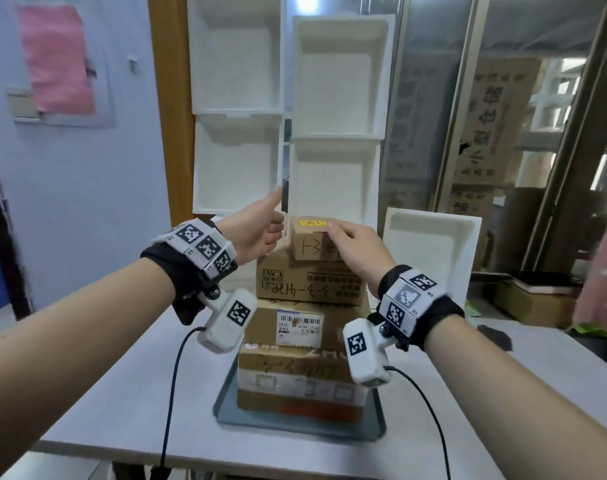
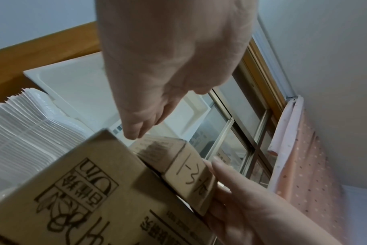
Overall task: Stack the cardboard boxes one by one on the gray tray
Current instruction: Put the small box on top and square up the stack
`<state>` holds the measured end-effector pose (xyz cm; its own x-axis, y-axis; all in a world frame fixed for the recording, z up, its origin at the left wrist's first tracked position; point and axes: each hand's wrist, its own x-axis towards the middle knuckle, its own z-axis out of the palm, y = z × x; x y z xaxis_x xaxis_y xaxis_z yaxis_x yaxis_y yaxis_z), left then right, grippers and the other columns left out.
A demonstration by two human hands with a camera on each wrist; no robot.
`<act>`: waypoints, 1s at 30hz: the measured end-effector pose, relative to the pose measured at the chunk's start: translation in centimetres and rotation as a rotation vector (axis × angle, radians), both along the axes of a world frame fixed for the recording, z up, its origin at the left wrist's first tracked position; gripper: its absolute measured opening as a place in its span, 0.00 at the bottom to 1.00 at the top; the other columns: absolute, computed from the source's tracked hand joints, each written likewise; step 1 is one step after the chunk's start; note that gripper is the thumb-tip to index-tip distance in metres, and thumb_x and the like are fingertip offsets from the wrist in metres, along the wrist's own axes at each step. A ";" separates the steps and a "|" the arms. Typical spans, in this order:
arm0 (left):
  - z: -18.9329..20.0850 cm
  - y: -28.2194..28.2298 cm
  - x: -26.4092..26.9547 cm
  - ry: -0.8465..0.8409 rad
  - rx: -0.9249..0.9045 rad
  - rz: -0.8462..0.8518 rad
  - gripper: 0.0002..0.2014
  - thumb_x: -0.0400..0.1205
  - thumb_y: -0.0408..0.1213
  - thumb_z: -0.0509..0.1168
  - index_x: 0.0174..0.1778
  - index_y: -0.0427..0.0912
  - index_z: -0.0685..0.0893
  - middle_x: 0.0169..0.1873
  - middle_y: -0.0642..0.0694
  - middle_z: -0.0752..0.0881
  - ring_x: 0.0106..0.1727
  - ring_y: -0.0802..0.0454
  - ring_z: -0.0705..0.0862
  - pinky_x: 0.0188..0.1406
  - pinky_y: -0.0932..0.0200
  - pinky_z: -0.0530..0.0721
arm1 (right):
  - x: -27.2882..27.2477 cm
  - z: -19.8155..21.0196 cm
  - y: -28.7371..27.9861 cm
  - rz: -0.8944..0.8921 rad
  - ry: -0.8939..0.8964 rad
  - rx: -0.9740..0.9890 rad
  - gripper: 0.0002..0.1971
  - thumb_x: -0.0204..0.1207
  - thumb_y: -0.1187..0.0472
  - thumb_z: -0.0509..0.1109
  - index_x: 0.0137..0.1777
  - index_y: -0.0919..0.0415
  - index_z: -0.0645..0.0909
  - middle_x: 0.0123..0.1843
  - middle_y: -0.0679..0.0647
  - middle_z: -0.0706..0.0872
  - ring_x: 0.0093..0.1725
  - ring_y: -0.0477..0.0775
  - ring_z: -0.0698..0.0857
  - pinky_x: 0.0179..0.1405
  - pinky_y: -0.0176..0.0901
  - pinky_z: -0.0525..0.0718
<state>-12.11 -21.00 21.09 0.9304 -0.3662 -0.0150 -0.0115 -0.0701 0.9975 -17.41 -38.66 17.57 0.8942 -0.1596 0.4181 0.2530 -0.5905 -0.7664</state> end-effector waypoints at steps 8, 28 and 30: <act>-0.2 -1.2 2.9 -0.021 -0.039 0.071 0.40 0.87 0.61 0.47 0.85 0.31 0.53 0.81 0.38 0.66 0.81 0.47 0.66 0.83 0.52 0.59 | 0.2 -0.6 -0.4 -0.065 -0.022 -0.154 0.20 0.86 0.49 0.57 0.72 0.51 0.81 0.69 0.49 0.85 0.69 0.52 0.80 0.61 0.36 0.72; -0.6 -0.8 4.0 0.047 -0.173 0.105 0.36 0.87 0.59 0.52 0.79 0.31 0.64 0.69 0.38 0.75 0.61 0.49 0.79 0.69 0.54 0.71 | 1.1 0.2 -2.2 -0.208 0.058 -0.075 0.21 0.78 0.57 0.65 0.70 0.61 0.77 0.72 0.61 0.81 0.72 0.61 0.78 0.72 0.57 0.76; -0.5 -0.1 3.6 0.056 -0.150 0.082 0.38 0.87 0.60 0.50 0.81 0.30 0.61 0.72 0.36 0.73 0.66 0.45 0.75 0.67 0.54 0.72 | 1.7 0.2 -2.5 -0.247 0.047 -0.079 0.21 0.79 0.57 0.65 0.72 0.58 0.77 0.73 0.60 0.81 0.73 0.61 0.77 0.74 0.54 0.75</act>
<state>-8.55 -21.10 20.64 0.9565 -0.2911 -0.0189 0.0443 0.0810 0.9957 -15.73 -41.18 17.77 0.8511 -0.3442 0.3965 0.0586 -0.6881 -0.7233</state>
